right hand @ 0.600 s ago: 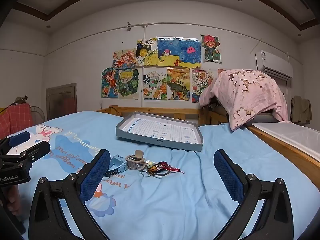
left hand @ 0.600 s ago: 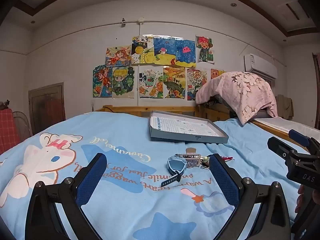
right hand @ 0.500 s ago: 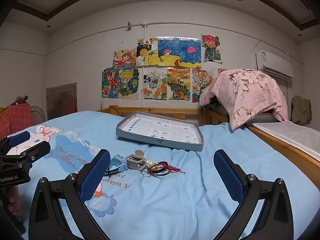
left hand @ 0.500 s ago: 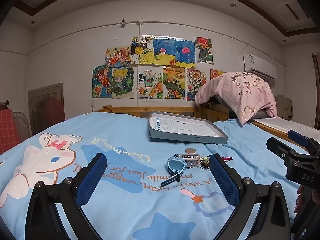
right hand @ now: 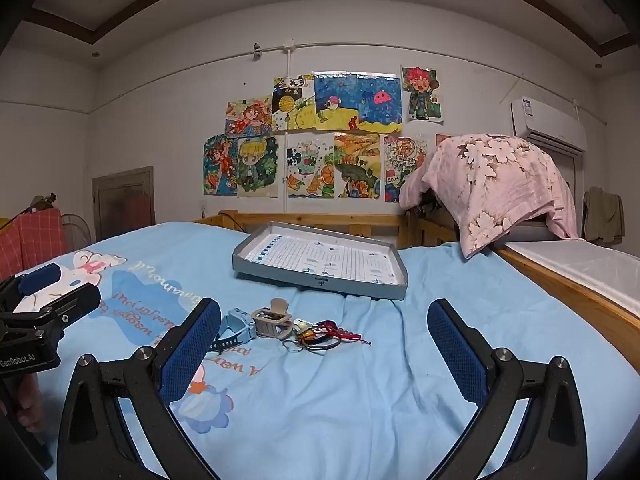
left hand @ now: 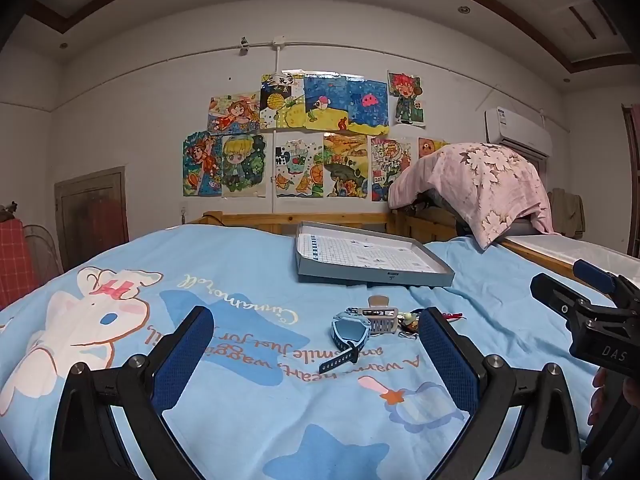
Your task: Organize jewelry
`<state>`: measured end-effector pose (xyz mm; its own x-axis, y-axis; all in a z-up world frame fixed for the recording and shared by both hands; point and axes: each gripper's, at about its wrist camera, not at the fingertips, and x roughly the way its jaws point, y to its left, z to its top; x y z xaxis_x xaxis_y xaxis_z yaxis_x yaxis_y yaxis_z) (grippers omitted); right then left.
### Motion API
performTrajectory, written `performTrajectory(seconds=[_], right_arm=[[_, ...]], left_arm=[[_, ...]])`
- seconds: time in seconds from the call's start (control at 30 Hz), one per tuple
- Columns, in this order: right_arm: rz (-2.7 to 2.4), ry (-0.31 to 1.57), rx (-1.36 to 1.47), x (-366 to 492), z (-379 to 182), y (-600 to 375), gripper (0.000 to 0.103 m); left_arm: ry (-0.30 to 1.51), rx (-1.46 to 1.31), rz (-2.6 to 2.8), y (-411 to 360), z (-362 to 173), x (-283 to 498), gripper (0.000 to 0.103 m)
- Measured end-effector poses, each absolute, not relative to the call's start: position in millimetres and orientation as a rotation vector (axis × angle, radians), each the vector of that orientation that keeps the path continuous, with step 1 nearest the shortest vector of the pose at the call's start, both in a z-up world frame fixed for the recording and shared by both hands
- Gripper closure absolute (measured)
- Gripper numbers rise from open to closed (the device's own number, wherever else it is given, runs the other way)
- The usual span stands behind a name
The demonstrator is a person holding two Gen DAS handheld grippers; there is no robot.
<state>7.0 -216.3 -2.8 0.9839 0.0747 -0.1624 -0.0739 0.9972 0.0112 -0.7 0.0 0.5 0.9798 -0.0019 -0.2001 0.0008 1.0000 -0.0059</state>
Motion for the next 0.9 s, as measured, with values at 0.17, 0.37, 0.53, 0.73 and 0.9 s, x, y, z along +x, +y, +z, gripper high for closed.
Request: performTrajectory(seconds=[0.17,0.37,0.53,0.73,0.9], right_arm=[[0.075,0.165,0.007,7.4,-3.2,-216.2,0.001],[0.075,0.166,0.009,7.8,-3.7,-216.4,0.001],[0.075,0.167,0.01,7.7,-3.9,-216.2,0.001],[0.075,0.168,0.011,7.9,-4.3,-216.3,0.001],[0.075,0.168,0.012,8.3,-4.5,-216.4,0.001]], left_arm=[[0.201,-0.004,-0.001,-6.8,0.4,-3.2,0.0],[0.202,-0.003,-0.001,-6.3,0.4,-2.6,0.0],[0.202,-0.002,-0.002,-6.7,0.5,-2.8,0.0],[0.202,-0.001,-0.001,-6.7,0.5,-2.8,0.0],[0.202,0.0,-0.001,-7.5,0.5,-3.0,0.0]])
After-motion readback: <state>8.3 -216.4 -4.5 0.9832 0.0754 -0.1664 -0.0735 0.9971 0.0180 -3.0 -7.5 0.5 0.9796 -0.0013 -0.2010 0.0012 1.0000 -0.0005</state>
